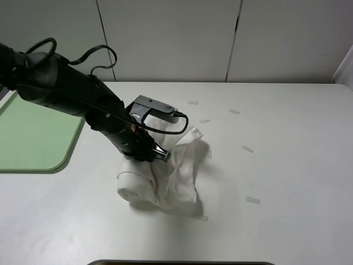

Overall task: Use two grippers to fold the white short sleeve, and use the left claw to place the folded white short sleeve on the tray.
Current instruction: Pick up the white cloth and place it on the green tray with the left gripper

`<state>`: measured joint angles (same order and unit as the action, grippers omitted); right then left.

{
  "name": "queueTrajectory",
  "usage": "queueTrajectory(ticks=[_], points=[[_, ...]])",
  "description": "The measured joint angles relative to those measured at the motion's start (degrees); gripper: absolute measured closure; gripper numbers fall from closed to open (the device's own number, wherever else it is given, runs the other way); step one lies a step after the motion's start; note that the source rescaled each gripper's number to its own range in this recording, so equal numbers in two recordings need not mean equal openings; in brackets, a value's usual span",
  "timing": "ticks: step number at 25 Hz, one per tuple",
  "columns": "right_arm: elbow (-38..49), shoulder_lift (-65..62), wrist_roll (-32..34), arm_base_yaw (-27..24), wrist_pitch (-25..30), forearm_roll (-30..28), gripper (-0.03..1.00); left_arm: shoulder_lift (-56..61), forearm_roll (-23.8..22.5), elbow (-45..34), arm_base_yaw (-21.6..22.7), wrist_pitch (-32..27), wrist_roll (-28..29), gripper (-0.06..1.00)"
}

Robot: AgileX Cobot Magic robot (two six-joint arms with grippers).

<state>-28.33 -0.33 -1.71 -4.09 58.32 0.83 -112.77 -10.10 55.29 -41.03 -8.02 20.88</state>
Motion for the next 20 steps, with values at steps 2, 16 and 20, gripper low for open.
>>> queueTrajectory(ticks=[2, 16, 20], points=[[0.0, 0.0, 0.0, 0.0, 0.0, 0.0, -0.03, 1.1, 0.0, 0.0, 1.0, -2.0, -0.9, 0.71], [0.0, 0.0, 0.0, 0.0, 0.0, 0.0, -0.03, 8.8, -4.6, -0.1, 19.9, -14.7, -14.0, 0.71], [0.0, 0.0, 0.0, 0.0, 0.0, 0.0, -0.03, 8.8, -4.7, -0.1, 22.9, -15.0, -17.3, 0.71]])
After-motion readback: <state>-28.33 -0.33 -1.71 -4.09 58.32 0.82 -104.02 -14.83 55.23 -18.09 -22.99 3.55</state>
